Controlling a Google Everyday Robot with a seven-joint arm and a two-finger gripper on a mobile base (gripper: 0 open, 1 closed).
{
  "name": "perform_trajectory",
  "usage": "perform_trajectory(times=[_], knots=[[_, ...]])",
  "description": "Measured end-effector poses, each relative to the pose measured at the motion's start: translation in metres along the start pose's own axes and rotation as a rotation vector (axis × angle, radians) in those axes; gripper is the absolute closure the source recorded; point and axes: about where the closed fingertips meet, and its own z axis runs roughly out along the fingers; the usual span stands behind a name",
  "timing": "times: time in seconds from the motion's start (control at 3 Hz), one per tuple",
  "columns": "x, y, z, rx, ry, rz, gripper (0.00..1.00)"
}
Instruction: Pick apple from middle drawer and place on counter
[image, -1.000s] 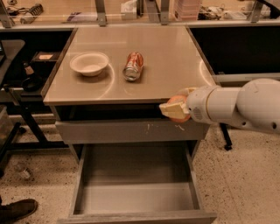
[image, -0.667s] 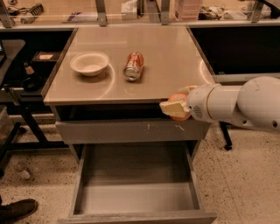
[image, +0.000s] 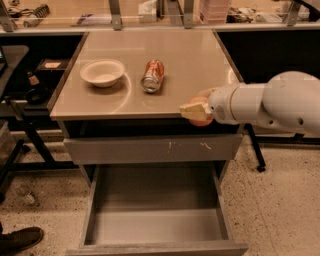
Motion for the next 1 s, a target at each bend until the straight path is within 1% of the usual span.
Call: perform_trajectory(times=[0.33,0.67,1.0], knots=[[-0.027,-0.025,0.015,0.008,-0.010,0.007,1.00],[-0.045,-0.048,0.026,0.023,-0.004,0.004,1.00],[-0.052,-0.073,0.038,0.031,0.011,0.014,1.00]])
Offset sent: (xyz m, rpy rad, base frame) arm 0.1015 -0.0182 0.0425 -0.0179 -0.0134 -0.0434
